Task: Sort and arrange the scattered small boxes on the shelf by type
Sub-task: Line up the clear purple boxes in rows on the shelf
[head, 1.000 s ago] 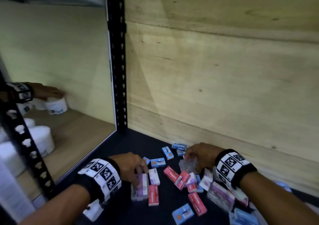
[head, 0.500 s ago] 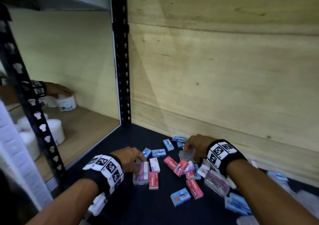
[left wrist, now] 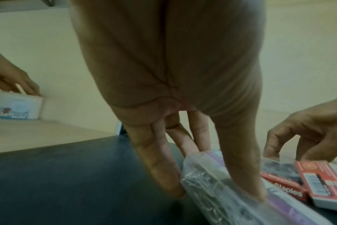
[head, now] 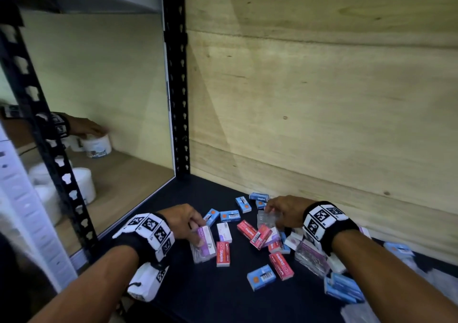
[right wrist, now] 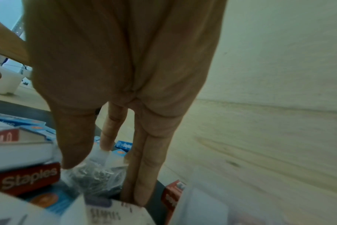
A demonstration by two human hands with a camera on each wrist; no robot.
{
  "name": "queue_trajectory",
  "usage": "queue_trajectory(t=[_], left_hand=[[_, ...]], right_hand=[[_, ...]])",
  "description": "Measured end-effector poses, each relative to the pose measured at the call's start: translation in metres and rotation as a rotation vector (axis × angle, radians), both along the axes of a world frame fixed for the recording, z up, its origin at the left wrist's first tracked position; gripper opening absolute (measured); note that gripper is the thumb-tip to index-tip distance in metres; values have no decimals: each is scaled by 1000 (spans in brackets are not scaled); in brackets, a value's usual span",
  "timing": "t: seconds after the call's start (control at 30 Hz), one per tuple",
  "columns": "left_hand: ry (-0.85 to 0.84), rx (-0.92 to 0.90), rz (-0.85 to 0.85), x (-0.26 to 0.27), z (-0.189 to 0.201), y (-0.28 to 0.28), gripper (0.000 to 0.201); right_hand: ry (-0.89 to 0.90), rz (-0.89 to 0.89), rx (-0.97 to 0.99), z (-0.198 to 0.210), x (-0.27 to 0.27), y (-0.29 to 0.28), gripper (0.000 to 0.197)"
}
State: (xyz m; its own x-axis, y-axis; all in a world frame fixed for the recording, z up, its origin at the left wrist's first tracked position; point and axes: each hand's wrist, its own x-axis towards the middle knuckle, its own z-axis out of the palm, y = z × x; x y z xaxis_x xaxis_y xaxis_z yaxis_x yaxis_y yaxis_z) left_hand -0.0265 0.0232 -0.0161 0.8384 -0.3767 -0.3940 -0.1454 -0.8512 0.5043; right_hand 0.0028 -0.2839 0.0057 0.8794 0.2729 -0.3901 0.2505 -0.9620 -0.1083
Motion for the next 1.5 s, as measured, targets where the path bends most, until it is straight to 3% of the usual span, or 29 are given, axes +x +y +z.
queue_trajectory(t=[0.3,0.4,0.5,0.73,1.0,1.33,1.5], left_hand=[[-8,-143,57,0,-1,11,44],[5,-168,27,0,4,18,56],[-4,-139,18,0,9,28,49],[-67,-115,94,-5,7,49,42],[-91,6,80,-10,13,59,36],[-136,-45,142,16,24,61,30],[-183,3,150,48,29,61,32]], right_hand=[[55,-27,15,14,-1,16,40],[43,-59,103,14,-2,22,37],[71,-168,233,12,-1,25,34],[17,-190,287,5,3,30,64],[32,-150,259,13,7,38,43],[-77,67,110,19,3,42,34],[-134,36,226,22,19,46,30]])
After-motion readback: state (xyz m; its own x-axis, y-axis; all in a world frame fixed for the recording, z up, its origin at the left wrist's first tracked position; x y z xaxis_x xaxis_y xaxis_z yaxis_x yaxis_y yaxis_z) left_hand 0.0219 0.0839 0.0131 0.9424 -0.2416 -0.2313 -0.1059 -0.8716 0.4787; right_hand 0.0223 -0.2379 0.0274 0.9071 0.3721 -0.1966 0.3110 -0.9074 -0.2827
